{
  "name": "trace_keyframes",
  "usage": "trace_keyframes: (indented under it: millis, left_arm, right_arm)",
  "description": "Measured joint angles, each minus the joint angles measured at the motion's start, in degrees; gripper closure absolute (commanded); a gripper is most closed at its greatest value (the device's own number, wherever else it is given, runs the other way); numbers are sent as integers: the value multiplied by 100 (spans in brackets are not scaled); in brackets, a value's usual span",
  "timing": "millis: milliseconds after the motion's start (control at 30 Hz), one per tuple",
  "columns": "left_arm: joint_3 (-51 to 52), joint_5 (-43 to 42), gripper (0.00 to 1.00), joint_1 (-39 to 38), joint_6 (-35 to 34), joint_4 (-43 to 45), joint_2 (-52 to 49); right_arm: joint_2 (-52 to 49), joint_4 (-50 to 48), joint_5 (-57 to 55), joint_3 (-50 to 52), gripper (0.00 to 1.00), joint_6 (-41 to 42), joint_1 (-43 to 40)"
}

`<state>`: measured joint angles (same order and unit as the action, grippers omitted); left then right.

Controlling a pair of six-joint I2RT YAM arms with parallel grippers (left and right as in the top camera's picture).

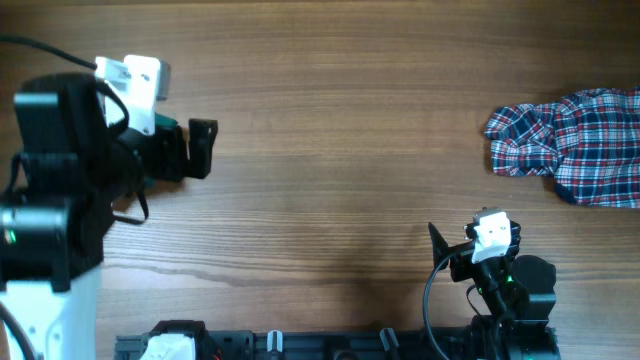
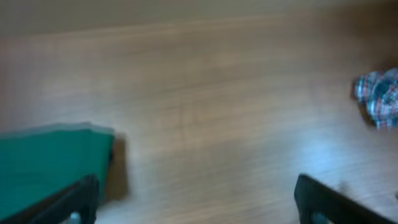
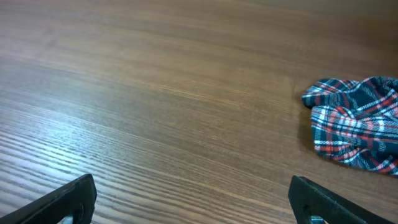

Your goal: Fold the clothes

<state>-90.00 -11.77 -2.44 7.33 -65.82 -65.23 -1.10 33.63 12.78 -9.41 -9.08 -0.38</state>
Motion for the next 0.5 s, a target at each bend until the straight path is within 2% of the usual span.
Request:
trace_keyframes:
  millis: [33,100,267,400,500]
  left_arm:
    - [437,-2,0,-50,15,522,295]
    - [1067,-4,0,-63,24,942,715]
    - [3668,-101,0,-63,55,2761,1937]
    - [5025,-247,0,-63,55,3364,2793]
    - [5792,-315,0,-63,55,3456,3707]
  right_arm:
    - [0,-7,0,0,0,0,0]
    - [0,-2,0,0,0,0,0]
    - [0,-7,0,7,1,0,0]
    - [0,-2,0,7,0,0,0]
    - [0,-2,0,7,0,0,0]
